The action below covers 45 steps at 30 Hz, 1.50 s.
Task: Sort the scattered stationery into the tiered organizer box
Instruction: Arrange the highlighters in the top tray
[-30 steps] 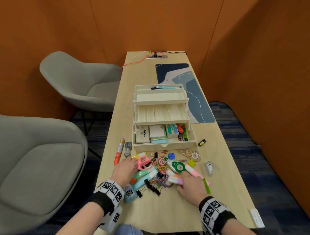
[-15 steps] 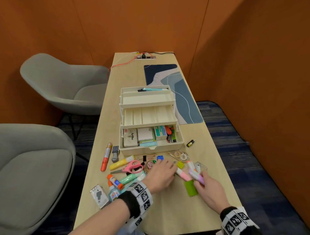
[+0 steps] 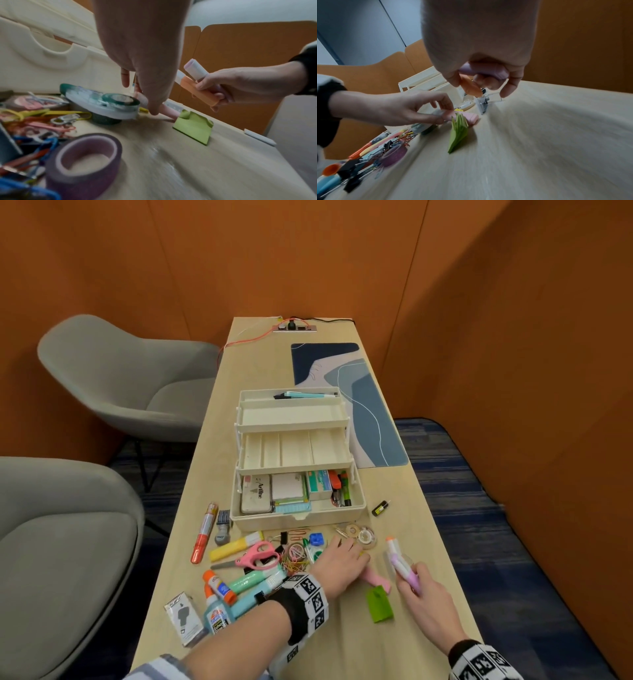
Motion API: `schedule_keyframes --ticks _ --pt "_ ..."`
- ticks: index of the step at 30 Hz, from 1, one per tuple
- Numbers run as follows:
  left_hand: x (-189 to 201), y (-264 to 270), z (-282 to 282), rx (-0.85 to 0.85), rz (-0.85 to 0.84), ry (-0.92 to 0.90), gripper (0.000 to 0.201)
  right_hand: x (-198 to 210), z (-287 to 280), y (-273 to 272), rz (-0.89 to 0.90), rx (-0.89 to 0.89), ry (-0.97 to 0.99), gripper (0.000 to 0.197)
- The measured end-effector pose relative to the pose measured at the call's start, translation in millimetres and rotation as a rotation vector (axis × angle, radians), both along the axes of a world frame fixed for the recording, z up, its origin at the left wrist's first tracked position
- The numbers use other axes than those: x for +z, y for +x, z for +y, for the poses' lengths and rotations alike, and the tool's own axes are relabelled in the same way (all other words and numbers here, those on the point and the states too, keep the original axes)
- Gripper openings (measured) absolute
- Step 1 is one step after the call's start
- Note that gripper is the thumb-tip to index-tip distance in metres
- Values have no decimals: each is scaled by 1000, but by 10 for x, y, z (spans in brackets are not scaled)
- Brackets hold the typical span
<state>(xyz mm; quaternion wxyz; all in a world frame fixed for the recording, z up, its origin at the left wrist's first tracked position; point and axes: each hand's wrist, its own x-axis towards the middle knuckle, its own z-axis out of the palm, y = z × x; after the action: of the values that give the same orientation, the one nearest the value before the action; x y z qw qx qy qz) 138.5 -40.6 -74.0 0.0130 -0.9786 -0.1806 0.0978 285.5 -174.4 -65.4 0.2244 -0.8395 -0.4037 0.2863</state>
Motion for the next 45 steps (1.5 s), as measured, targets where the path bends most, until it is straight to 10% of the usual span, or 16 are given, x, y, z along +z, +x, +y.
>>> schedule_keyframes --ticks 6,16,25,39,45 --pt "159 -250 199 152 -173 -39 25 127 161 -31 82 -74 152 24" --pt "782 -946 1065 741 -754 -888 21 373 806 -239 148 11 239 33" --pt "1237 -808 2254 889 -1038 -763 12 1041 2122 12 -82 178 385 25" --pt "946 -47 2812 836 -660 -573 19 1250 3606 329 -448 575 49 6" --pt "947 -50 2768 780 -691 -538 55 1280 3743 284 -426 706 -86 24"
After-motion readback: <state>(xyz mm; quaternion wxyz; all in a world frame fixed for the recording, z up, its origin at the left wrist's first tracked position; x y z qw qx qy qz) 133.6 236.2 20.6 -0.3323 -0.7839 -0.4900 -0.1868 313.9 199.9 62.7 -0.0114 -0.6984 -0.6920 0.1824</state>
